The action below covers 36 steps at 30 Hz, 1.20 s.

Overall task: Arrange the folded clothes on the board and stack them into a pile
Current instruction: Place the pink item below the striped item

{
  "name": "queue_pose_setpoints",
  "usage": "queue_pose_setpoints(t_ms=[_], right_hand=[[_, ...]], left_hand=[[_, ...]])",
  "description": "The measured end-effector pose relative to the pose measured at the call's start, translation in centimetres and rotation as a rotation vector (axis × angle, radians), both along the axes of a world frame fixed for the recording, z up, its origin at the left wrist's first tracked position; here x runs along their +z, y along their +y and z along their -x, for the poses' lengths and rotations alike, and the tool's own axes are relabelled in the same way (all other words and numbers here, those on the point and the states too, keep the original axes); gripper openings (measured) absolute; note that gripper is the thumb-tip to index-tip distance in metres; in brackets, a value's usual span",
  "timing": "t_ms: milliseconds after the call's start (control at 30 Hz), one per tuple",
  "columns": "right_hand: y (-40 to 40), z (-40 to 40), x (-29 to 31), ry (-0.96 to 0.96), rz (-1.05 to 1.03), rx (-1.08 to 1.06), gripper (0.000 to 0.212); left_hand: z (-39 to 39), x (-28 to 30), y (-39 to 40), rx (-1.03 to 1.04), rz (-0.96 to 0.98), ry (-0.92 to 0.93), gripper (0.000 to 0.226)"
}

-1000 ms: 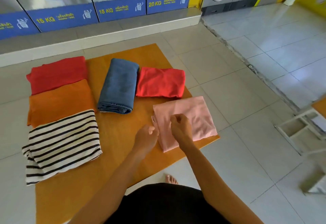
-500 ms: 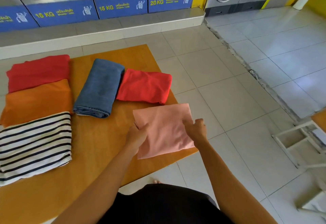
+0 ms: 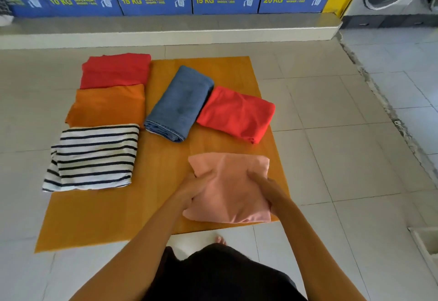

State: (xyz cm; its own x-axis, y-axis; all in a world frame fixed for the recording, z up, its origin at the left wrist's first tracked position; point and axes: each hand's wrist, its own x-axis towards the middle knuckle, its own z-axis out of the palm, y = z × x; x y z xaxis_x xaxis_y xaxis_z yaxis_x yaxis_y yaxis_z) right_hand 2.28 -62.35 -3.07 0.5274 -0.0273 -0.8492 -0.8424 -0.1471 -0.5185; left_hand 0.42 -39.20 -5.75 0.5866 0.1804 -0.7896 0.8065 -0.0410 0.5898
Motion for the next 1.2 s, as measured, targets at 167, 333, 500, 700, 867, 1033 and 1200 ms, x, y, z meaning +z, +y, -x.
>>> queue_pose_setpoints(t_ms=[167, 333, 500, 700, 867, 1033, 1200], right_hand=[[6.7, 0.5, -2.2, -0.032, -0.128, 0.094, 0.071], [14.7, 2.3, -1.9, -0.067, -0.202, 0.260, 0.074], [23.7, 4.5, 0.0, -0.076, -0.285, 0.369, 0.055], [31.7, 6.5, -1.3, -0.158, -0.220, 0.421, 0.068], [35.5, 8.0, -3.9, -0.209, 0.018, 0.451, 0.061], [37.0, 8.6, -5.2, -0.311, 0.189, 0.442, 0.043], [37.7, 9.1, -5.9, -0.353, 0.265, 0.399, 0.054]], left_hand=[[4.8, 1.7, 5.6, 0.092, 0.034, -0.055, 0.086], [9.9, 3.7, 13.0, 0.191, -0.046, -0.169, 0.070], [13.5, 5.3, 21.2, 0.288, -0.214, -0.195, 0.064], [15.8, 4.1, 29.2, 0.337, -0.268, -0.146, 0.072], [16.8, 0.6, 32.0, 0.315, -0.360, -0.107, 0.071], [16.7, -1.6, 32.4, 0.240, -0.485, -0.099, 0.062], [16.6, -2.0, 33.4, 0.138, -0.592, -0.158, 0.053]])
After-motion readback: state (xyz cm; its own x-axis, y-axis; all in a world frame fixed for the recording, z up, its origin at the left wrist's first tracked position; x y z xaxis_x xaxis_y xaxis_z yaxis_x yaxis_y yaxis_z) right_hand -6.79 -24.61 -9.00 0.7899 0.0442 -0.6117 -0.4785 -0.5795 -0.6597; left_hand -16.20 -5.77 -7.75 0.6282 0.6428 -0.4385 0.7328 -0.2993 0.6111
